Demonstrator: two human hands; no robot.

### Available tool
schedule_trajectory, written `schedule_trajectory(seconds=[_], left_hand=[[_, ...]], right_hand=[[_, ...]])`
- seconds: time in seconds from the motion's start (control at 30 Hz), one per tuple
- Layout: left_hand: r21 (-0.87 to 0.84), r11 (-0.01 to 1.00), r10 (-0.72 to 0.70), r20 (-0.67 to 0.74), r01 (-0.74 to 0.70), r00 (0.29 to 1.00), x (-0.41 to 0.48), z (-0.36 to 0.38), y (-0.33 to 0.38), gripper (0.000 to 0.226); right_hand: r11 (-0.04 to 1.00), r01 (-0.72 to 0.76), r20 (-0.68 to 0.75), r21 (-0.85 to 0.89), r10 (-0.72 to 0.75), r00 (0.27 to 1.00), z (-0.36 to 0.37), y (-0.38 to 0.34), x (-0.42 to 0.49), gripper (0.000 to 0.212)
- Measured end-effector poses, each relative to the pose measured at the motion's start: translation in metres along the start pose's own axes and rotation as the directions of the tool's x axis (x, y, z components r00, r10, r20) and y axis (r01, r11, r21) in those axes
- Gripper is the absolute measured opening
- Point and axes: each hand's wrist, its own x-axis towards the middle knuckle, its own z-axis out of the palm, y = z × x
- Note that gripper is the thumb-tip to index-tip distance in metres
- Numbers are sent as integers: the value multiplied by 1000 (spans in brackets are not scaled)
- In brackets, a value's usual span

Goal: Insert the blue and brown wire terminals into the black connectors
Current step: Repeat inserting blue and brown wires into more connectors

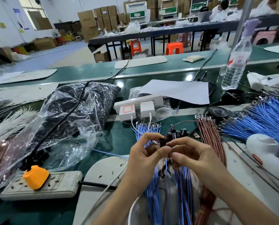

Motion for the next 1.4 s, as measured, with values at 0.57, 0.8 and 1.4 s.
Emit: schedule_trajectory(seconds=[0.57, 0.8, 1.4], left_hand=[[-692, 699, -365, -129, 180, 922, 13, -12, -1, 19], [-291, 927, -255, -20, 238, 967, 4, 2, -5, 16], [503, 782, 397, 55, -369, 916, -9, 11, 3, 31]], right_hand=[[831, -544, 818, -112, 388, 425, -13, -13, -4, 24], [825, -533, 442, 189, 413, 796, -8, -4, -3, 9], [895, 176, -44, -410, -212, 976, 2, 10, 1, 19]])
